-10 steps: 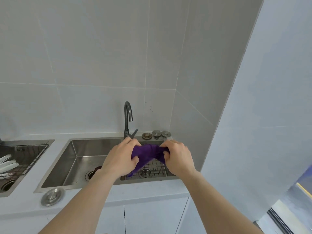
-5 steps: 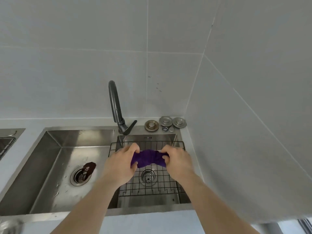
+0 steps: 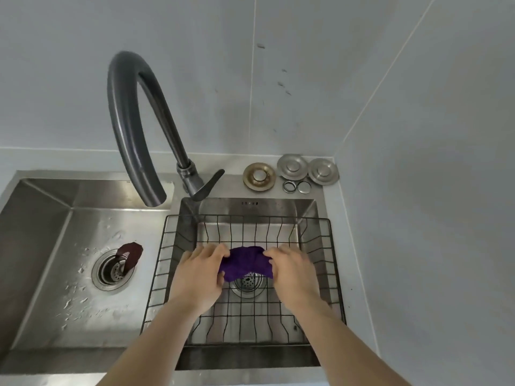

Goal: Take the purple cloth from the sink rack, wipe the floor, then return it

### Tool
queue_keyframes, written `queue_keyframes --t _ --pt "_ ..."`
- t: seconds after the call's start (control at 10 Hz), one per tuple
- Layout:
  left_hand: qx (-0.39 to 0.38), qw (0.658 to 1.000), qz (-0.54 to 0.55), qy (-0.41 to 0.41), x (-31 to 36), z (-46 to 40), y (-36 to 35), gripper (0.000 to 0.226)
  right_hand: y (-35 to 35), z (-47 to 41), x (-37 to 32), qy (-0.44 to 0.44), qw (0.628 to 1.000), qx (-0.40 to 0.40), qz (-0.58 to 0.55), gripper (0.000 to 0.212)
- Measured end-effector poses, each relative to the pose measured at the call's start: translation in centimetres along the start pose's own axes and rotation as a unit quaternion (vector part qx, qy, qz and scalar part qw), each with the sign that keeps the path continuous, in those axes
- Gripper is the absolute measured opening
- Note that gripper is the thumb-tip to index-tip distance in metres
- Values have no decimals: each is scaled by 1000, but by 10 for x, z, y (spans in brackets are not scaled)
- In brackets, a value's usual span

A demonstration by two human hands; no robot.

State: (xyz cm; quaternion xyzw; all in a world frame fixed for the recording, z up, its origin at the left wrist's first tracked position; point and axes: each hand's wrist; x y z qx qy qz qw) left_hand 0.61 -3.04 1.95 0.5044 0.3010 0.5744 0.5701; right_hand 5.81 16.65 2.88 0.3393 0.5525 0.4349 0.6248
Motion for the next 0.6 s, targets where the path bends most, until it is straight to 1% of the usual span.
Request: queue_keyframes --t 0.1,0.2,0.3,0.4,0.6 --pt "-17 1000 -17 0 -8 -1 -16 44 -19 1 5 8 999 -7 32 50" --pt "-59 998 -28 -3 -12 2 -21 53 -31 10 7 32 997 -40 57 47" --pt "-72 997 -21 -8 -15 5 -14 59 -31 19 7 19 994 -88 59 59" --pt "-53 998 -11 -8 -17 11 0 66 -19 26 0 -11 994 -102 36 65" --pt "6 1000 -6 -24 -21 46 42 70 22 52 -28 -23 998 -61 19 67"
Point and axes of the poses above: each hand's wrist, its own z-axis away from the middle knuckle, its own y-axis out of the back of the hand, x = y × z, and after that the axes turned 13 degrees about y, right-handed
